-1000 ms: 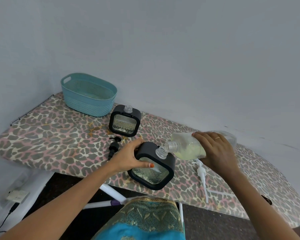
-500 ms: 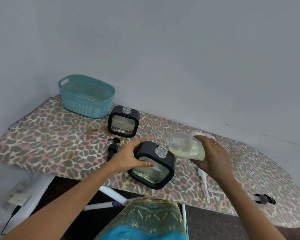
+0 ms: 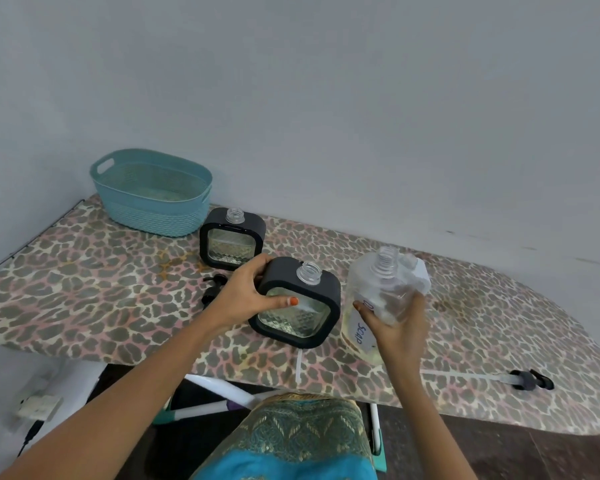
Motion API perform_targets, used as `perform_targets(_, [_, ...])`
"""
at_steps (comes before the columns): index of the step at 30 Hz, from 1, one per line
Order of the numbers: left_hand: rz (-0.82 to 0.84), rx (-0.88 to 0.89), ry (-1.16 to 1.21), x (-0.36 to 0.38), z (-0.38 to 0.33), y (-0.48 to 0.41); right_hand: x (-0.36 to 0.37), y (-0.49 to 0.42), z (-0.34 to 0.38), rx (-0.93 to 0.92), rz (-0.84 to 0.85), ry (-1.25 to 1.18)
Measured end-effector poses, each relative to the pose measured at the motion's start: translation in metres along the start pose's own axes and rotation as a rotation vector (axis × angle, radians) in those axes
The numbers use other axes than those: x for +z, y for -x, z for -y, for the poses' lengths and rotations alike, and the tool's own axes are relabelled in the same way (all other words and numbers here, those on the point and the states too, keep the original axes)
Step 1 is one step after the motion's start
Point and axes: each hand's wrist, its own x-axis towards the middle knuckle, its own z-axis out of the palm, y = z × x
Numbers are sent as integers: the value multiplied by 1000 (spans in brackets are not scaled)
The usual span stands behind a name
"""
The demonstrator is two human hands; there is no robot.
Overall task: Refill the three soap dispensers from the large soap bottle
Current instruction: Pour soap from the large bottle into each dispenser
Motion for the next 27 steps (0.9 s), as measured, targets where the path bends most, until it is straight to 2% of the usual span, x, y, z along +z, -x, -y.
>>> perform_targets(11, [-124, 27, 15, 14, -9, -36, -9, 2, -28, 156, -46, -193])
perform_targets(19, [-197, 16, 44, 26, -4, -78, -7, 7, -38, 117, -70, -192])
perform_targets(27, [-174, -26, 33, 35, 23, -105, -4, 6, -44, 145, -70, -265])
